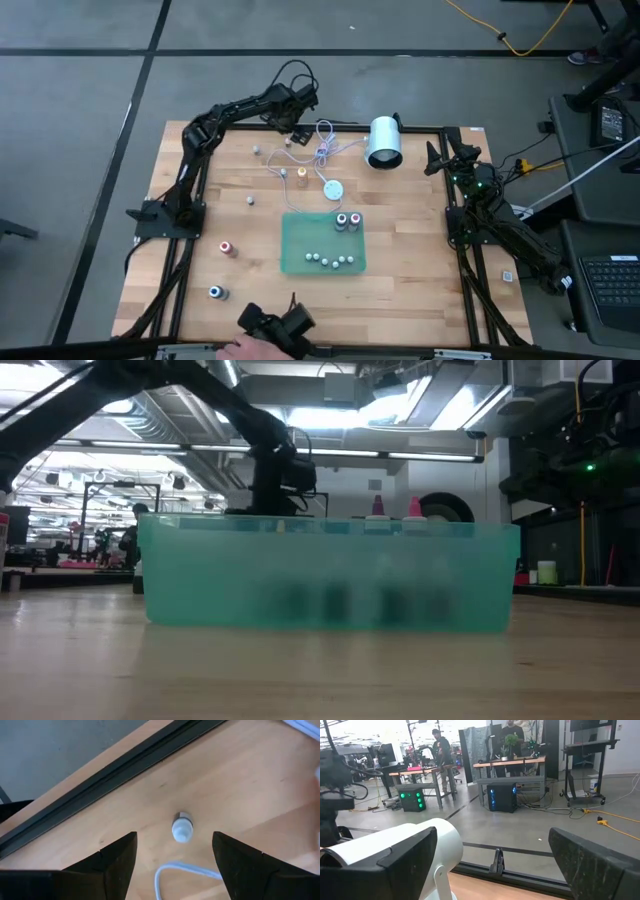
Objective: Pick & Place food coloring
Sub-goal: Put the top small green food coloring bottle into the bin
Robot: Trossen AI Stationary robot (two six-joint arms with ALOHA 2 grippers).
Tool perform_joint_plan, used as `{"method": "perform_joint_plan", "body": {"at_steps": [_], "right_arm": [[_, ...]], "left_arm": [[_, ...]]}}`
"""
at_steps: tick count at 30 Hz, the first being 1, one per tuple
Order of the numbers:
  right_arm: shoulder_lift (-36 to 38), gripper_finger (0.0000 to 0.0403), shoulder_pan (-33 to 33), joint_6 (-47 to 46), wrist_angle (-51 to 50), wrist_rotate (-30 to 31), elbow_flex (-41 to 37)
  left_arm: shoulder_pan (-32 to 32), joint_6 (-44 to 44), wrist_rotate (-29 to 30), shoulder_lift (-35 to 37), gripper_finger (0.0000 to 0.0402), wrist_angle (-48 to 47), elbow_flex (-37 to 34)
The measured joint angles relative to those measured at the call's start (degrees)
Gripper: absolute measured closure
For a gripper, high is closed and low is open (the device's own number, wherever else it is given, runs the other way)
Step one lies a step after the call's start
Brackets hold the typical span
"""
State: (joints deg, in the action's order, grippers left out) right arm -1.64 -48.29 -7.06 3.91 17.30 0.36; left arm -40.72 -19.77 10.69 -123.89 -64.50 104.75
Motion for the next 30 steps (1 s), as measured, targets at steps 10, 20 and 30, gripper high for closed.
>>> {"method": "perform_joint_plan", "body": {"at_steps": [10, 20, 30], "right_arm": [[0.01, 0.0019, 0.00, 0.01, 0.01, 0.00, 0.00], [0.00, 0.0019, -0.02, -0.01, 0.01, 0.00, 0.00], [0.00, 0.0019, -0.02, -0.01, 0.00, 0.00, 0.00]], "left_arm": [[-0.79, 2.01, -2.81, -3.17, 0.0149, 2.16, 0.00], [-0.62, 2.57, -2.37, -4.42, 0.0153, 1.89, 0.00], [-1.03, 2.56, -2.26, -4.42, 0.0252, 2.20, 0.00]]}}
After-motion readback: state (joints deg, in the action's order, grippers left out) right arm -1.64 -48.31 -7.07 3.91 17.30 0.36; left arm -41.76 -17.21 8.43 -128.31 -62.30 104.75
